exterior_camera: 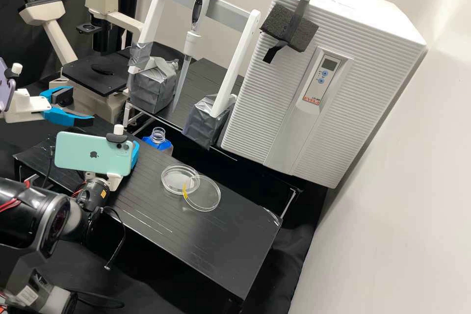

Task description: Open the bottle

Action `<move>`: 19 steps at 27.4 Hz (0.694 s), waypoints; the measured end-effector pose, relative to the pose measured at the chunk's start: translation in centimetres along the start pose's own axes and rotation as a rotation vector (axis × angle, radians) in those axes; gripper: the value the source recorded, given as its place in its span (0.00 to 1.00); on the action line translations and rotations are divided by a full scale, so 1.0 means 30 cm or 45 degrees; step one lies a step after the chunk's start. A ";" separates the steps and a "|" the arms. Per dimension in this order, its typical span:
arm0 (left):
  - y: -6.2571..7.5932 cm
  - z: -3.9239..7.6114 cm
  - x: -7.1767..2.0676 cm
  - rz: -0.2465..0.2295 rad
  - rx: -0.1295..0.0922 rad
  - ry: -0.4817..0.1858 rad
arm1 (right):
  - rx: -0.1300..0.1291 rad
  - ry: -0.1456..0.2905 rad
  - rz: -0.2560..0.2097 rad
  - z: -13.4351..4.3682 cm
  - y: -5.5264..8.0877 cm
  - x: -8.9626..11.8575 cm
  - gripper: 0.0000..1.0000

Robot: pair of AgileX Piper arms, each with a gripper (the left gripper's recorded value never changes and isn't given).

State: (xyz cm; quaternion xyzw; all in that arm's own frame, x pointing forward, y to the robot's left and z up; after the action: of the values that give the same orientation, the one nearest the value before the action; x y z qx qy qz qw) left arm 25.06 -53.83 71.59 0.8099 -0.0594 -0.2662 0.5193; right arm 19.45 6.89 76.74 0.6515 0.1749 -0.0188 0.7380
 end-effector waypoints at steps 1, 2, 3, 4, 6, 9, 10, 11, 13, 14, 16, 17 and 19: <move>0.000 0.000 0.000 0.000 0.000 0.000 | 0.002 -0.001 0.001 0.000 0.000 0.000 1.00; 0.000 0.000 0.000 0.000 0.000 0.000 | 0.007 -0.003 0.003 -0.002 -0.001 0.000 1.00; 0.000 0.000 0.000 0.000 0.000 0.000 | 0.011 -0.004 0.004 -0.002 -0.001 0.000 1.00; 0.000 0.000 0.000 0.000 0.000 0.000 | 0.009 -0.007 0.006 -0.001 -0.001 0.000 1.00; 0.002 0.001 -0.001 0.001 0.000 0.000 | 0.005 -0.014 0.012 0.000 0.000 0.000 1.00; 0.002 0.001 -0.001 0.002 0.000 -0.001 | 0.000 -0.019 0.022 0.000 0.004 0.002 1.00; 0.002 0.001 -0.001 0.002 0.000 -0.001 | 0.003 -0.018 0.028 -0.001 0.007 0.003 1.00; 0.004 0.001 -0.001 0.004 0.003 -0.001 | 0.002 -0.015 0.032 -0.003 0.009 0.002 1.00; 0.004 0.001 -0.001 0.005 0.018 0.001 | 0.002 -0.004 0.045 -0.009 0.016 -0.002 1.00; 0.006 0.000 -0.002 0.009 0.026 0.006 | 0.002 0.003 0.058 -0.012 0.022 -0.006 1.00; 0.008 -0.002 -0.002 0.014 0.038 0.017 | 0.001 0.013 0.074 -0.017 0.030 -0.010 1.00; 0.009 -0.004 -0.002 0.018 0.038 0.026 | 0.008 0.014 0.089 -0.020 0.036 -0.011 1.00; 0.009 -0.009 -0.004 0.022 0.045 0.046 | 0.023 0.015 0.141 -0.025 0.051 -0.015 1.00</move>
State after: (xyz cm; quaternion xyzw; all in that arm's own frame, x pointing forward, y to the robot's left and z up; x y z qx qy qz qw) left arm 25.15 -53.68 71.95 0.8230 -0.0617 -0.2460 0.5083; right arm 19.24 7.77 78.25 0.6669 0.1429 0.0243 0.7309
